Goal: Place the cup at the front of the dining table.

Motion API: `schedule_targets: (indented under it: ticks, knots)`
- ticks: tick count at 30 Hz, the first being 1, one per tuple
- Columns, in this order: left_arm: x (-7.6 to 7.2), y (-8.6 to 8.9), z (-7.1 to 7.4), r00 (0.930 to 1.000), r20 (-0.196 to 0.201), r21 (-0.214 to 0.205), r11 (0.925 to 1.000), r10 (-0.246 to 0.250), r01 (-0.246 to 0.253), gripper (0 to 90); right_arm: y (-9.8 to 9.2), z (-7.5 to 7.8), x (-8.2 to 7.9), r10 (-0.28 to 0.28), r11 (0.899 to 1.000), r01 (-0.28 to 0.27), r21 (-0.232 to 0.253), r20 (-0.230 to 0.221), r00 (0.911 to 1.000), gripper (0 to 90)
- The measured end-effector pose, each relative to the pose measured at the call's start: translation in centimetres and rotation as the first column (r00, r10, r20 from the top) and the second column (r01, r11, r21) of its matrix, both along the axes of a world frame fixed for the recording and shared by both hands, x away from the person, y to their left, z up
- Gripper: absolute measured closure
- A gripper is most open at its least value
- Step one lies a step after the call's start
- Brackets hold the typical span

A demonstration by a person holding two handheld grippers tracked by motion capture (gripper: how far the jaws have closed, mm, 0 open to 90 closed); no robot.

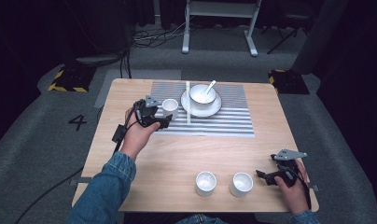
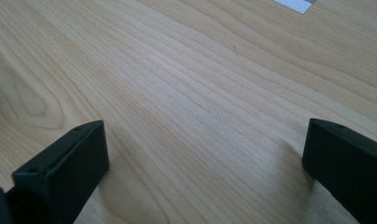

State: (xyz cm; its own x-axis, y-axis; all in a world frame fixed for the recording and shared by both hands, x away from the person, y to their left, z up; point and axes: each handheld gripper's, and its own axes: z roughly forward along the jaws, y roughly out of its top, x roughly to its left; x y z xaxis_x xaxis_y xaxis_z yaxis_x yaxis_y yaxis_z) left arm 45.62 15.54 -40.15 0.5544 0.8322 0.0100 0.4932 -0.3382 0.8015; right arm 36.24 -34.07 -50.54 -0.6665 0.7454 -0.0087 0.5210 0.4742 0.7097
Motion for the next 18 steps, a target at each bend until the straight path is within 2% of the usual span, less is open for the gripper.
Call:
schedule_targets:
  ticks: [6,12,16,18]
  knots:
    - [-1.7,0.6,0.6,0.9998,-0.008,0.019,0.9996,-0.018,0.019,24.2,0.0,0.0,0.0,0.000,1.000,0.000,0.001,0.000,1.0000,0.5]
    - [-3.1,1.0,0.7,0.9992,-0.013,0.011,0.9992,-0.039,0.039,23.9,0.0,0.0,0.0,0.000,1.000,0.000,0.000,0.000,1.0000,0.5]
    - [-4.2,1.6,0.6,0.9991,-0.002,0.042,0.9982,-0.042,0.042,23.8,0.0,0.0,0.0,0.001,1.000,-0.001,0.001,0.000,1.0000,0.5]
    - [-4.7,1.9,0.5,0.9989,-0.005,0.042,0.9981,-0.046,0.046,23.7,0.0,0.0,0.0,0.000,1.000,0.000,0.001,0.000,1.0000,0.5]
